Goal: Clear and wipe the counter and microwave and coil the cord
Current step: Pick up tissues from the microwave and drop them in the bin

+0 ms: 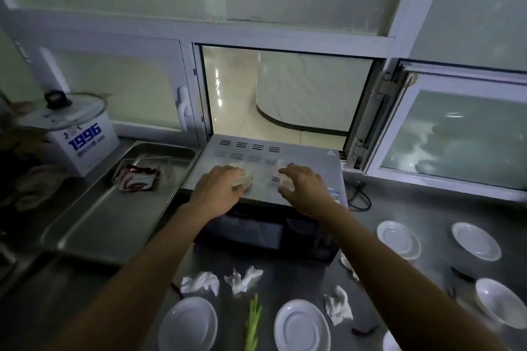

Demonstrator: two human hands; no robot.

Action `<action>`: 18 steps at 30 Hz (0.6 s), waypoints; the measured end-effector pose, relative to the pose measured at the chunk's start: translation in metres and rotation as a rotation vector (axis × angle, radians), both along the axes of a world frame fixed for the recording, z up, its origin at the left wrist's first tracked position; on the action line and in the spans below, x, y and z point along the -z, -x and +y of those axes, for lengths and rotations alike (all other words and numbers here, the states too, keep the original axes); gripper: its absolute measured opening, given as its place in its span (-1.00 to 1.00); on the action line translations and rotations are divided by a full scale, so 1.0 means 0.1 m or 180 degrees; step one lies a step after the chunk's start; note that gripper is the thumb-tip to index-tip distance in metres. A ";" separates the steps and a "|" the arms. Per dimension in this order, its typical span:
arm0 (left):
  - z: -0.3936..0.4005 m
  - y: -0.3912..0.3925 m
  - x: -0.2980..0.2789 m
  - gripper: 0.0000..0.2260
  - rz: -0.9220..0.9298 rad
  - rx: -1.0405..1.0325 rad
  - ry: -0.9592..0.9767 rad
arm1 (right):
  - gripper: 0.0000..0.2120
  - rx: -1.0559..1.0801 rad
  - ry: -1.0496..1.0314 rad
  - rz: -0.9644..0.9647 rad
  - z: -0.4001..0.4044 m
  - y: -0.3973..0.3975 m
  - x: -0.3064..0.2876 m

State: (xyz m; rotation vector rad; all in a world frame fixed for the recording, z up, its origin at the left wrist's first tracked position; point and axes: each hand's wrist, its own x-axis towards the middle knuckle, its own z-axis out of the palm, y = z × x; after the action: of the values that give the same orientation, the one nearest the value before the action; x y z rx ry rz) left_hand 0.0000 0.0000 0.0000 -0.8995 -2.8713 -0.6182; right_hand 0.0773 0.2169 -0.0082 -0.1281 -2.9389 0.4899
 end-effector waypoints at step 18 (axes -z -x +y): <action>0.11 0.82 0.50 -0.87 0.0450 0.0497 0.0627 | -0.29 0.0372 -0.0076 -0.0551 0.13 0.56 0.32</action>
State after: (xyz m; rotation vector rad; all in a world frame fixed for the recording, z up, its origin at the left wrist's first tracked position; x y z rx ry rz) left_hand -0.0821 0.0113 -0.0500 -1.1526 -2.7885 -0.2716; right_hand 0.0212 0.2296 -0.0400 -0.3544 -3.0804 0.4471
